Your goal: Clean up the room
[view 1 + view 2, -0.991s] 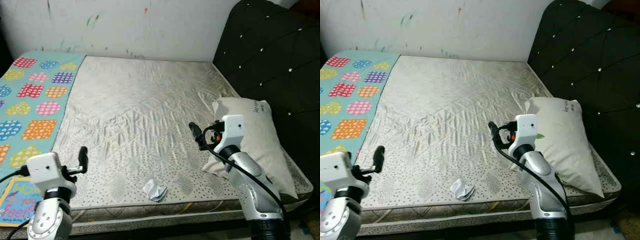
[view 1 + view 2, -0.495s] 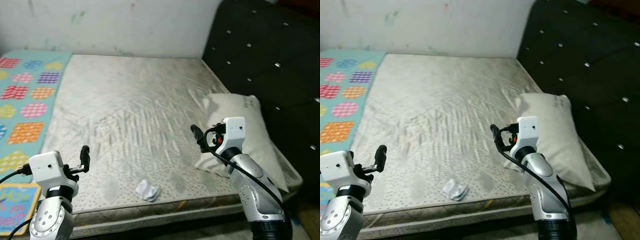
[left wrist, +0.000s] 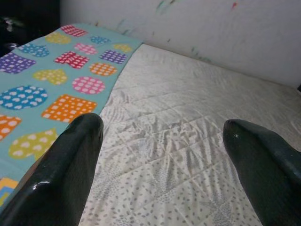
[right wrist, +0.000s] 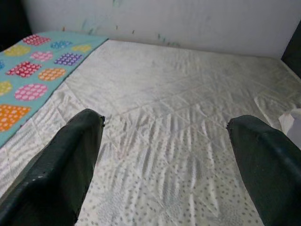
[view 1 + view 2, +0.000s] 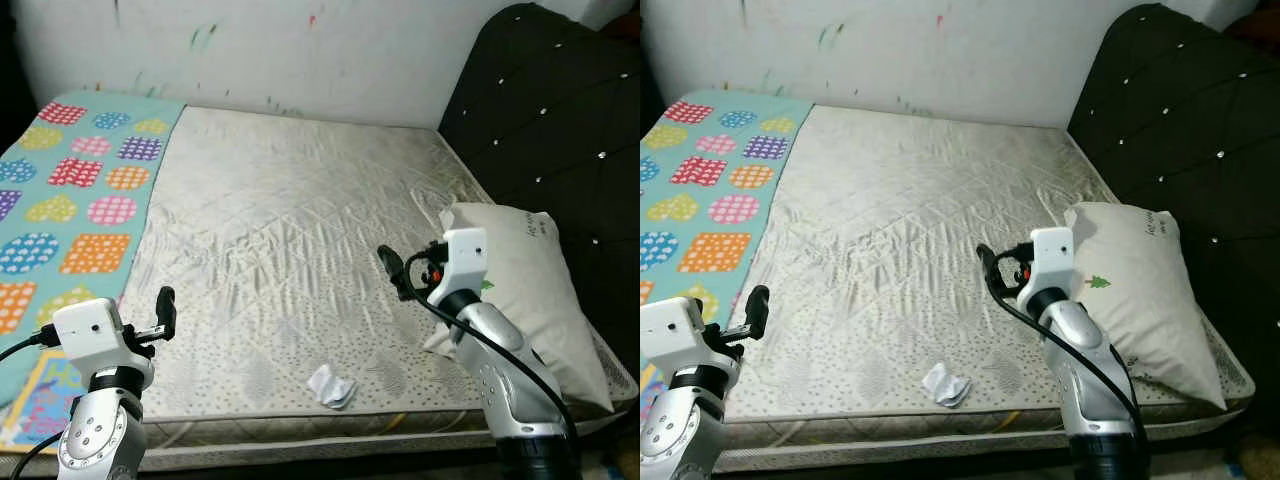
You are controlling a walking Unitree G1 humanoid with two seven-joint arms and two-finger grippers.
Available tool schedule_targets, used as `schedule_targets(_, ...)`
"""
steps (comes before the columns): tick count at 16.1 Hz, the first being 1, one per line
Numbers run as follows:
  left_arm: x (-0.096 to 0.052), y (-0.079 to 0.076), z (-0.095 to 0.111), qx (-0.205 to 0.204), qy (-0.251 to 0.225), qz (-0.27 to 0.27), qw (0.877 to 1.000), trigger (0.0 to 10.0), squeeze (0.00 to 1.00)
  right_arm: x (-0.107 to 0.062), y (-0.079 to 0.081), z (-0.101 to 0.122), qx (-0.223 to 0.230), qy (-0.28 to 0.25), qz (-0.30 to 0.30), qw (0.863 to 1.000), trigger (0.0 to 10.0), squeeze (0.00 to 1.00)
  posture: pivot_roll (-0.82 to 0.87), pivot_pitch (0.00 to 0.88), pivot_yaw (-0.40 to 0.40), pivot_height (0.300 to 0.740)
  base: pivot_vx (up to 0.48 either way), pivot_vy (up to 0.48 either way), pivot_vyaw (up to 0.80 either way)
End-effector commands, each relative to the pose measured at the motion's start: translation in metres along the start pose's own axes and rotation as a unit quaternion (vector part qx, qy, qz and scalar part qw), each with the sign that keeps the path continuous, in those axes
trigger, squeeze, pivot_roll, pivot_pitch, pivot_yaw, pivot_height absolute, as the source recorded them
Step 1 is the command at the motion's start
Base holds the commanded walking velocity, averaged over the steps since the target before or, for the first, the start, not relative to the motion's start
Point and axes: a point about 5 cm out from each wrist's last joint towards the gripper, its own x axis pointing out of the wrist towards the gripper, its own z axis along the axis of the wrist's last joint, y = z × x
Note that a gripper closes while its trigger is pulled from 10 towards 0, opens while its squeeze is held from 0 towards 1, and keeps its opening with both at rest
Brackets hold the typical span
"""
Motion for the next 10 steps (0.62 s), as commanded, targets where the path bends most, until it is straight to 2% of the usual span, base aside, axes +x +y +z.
schedule_targets(1,0.0014,-0.0031,-0.0022,-0.002,0.005,-0.001,1.0,10.0,0.0,0.0014,-0.003,0.0031,-0.006,-0.005,-0.004,1.0,10.0,0.0,0.1,0.0,-0.116,0.74,0.0,0.296,0.0)
schedule_targets(10,0.0006,-0.0046,-0.0035,-0.008,0.005,0.004,1.0,10.0,0.0,0.0045,-0.0037,0.0061,-0.017,-0.011,0.003,1.0,10.0,0.0,0.1,0.0,-0.129,0.74,0.0,0.29,0.0)
